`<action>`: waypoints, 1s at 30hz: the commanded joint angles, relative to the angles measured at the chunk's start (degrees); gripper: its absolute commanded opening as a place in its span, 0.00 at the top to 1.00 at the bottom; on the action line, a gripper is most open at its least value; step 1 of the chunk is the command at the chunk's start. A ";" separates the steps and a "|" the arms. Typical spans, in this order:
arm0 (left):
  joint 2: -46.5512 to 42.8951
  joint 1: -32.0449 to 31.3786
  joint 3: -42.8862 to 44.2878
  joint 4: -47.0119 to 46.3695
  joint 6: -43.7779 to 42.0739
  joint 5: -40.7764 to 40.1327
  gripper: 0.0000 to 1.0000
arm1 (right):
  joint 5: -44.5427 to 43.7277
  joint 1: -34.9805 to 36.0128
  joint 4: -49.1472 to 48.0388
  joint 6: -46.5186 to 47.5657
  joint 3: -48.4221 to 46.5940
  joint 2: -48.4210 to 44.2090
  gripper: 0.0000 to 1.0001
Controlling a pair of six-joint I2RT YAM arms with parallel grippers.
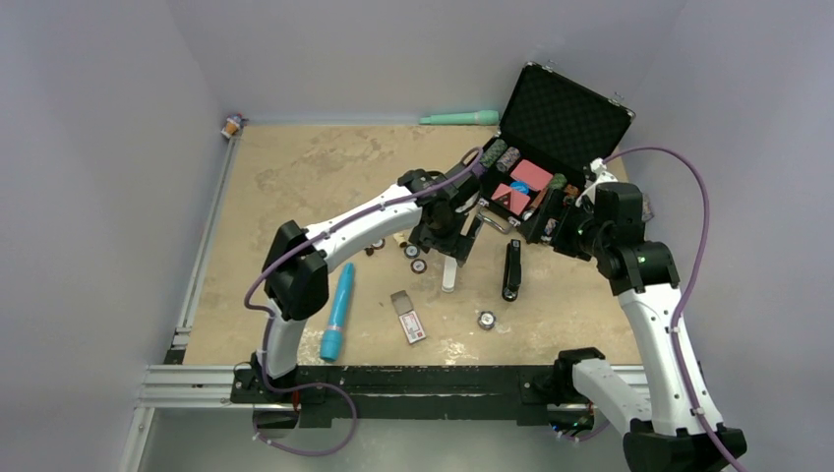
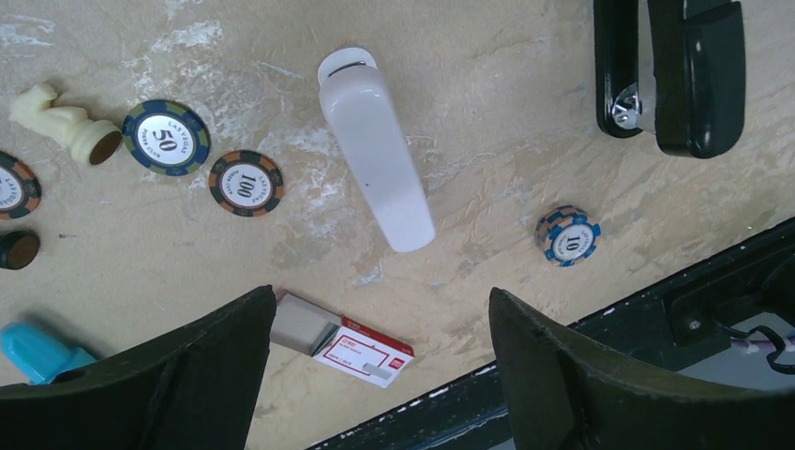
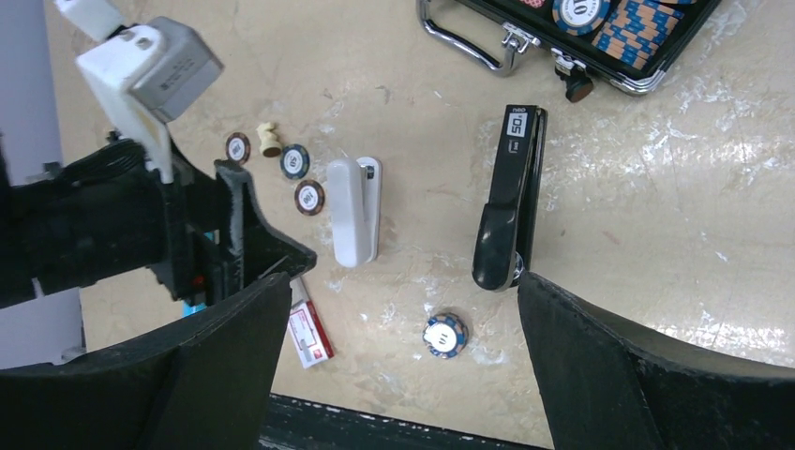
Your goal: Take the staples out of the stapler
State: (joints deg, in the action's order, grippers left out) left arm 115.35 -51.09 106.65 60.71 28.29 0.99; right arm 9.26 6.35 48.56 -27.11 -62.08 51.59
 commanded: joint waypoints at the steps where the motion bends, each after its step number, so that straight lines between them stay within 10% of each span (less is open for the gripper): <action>1: 3.00 -0.03 1.87 -1.76 -1.27 0.44 0.14 | 2.72 -0.06 -1.07 1.44 -0.54 -0.13 0.06; 30: 14.72 0.31 4.57 -3.10 4.36 4.42 0.40 | 4.89 -0.06 -0.30 -0.22 1.70 -3.42 0.06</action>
State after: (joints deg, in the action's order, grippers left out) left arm 129.36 -51.03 108.77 57.87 31.09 4.34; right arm 13.04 6.37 49.28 -27.07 -60.38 48.47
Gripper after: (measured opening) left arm 0.612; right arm 0.941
